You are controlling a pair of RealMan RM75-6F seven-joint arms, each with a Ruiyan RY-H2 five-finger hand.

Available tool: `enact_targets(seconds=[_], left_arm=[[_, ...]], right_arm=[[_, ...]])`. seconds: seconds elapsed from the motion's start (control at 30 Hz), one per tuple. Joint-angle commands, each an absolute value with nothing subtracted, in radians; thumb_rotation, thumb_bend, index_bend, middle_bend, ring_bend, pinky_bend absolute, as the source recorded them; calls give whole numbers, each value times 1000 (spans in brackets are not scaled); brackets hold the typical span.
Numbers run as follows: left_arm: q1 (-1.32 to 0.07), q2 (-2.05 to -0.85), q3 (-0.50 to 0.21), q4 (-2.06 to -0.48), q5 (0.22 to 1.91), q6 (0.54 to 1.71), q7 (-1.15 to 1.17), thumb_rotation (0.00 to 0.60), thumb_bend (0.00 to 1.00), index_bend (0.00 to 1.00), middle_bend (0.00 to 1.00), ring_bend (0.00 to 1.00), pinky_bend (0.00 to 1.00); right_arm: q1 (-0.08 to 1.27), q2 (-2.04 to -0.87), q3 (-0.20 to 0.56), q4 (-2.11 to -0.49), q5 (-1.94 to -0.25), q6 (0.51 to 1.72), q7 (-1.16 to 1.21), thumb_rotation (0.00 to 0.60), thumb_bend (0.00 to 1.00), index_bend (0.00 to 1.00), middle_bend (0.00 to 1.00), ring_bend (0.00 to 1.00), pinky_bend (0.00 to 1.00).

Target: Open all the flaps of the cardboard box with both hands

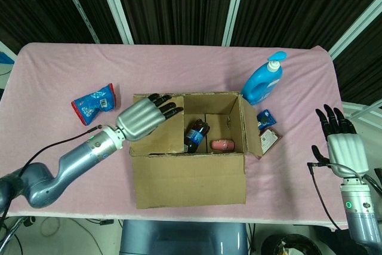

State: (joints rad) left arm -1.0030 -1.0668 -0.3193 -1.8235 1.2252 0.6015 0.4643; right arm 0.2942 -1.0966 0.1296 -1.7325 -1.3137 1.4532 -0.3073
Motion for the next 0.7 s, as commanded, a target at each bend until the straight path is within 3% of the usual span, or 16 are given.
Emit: enact_targets(seconds=[0.03, 0.5, 0.7], left_arm=[[-1116, -1143, -301, -1753, 1136, 527, 545, 600, 888, 133, 212, 113, 260], [-1323, -1317, -156, -1630, 902, 530, 675, 600, 970, 227, 299, 177, 314], [-1360, -1329, -116, -1635, 874, 560, 681, 600, 1000, 321, 428, 276, 357]], right_arm=[[290, -1095, 139, -1730, -1308, 1450, -288, 600, 377, 42, 17, 0, 211], [279, -1082, 160, -1733, -1315, 1443, -247, 600, 387, 42, 17, 0, 211], [274, -1079, 171, -1734, -1307, 1439, -232, 600, 388, 42, 17, 0, 211]])
